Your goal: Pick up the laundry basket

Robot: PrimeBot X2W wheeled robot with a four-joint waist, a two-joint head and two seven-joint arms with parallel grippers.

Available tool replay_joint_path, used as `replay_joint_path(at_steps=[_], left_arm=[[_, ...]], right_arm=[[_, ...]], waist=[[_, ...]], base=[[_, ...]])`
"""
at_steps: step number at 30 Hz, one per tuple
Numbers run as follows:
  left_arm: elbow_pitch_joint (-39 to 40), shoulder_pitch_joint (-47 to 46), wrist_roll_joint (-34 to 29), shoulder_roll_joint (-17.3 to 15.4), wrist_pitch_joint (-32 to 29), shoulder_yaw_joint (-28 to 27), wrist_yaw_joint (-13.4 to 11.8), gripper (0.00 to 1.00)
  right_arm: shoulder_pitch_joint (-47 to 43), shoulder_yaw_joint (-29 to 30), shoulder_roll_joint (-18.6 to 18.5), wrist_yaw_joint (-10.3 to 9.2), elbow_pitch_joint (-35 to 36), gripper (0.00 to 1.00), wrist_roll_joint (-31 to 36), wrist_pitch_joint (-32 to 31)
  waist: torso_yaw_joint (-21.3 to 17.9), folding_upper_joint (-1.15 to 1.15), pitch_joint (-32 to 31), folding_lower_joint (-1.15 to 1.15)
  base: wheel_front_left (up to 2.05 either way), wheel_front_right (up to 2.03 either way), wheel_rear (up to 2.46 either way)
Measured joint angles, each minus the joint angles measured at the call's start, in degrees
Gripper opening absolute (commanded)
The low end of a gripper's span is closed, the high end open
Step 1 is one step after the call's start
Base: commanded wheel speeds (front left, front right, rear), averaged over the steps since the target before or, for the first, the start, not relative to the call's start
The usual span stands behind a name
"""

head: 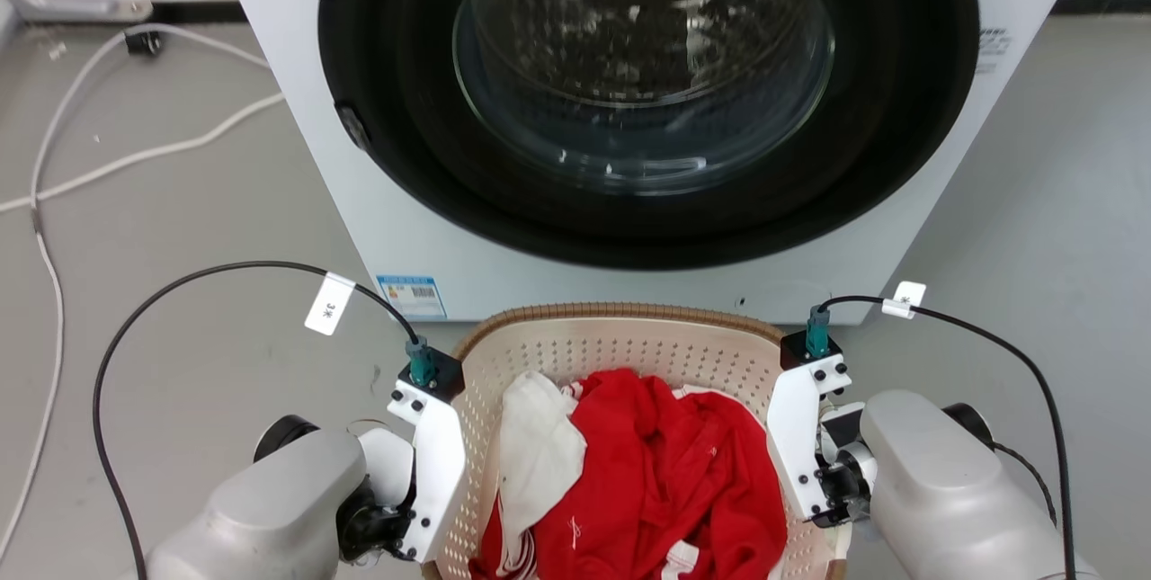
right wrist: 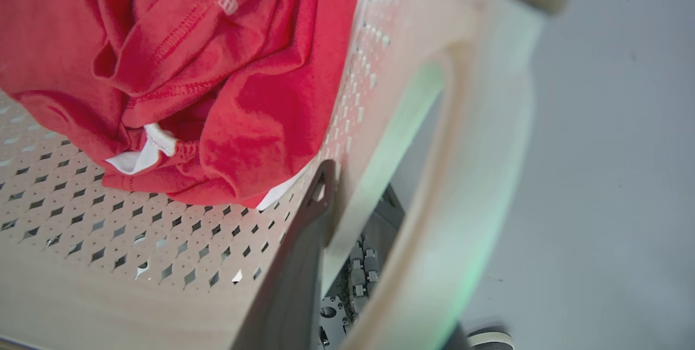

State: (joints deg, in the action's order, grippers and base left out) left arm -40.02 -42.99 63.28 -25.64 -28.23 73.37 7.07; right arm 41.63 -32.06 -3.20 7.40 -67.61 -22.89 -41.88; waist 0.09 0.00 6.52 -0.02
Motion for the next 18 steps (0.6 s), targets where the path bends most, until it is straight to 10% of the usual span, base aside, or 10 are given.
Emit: replay_joint_path(at_steps=[18], left_arm=[[4.6, 2.0, 3.5, -1.7, -9.4, 0.0, -0.1, 0.0]], right_arm=[[0.0, -4.7, -0.2, 0.0, -0.9, 0.0, -5.5, -6.1]], waist=[[0.0, 0.0, -7.3, 0.01]], base=[[0.0, 0.0, 0.0]])
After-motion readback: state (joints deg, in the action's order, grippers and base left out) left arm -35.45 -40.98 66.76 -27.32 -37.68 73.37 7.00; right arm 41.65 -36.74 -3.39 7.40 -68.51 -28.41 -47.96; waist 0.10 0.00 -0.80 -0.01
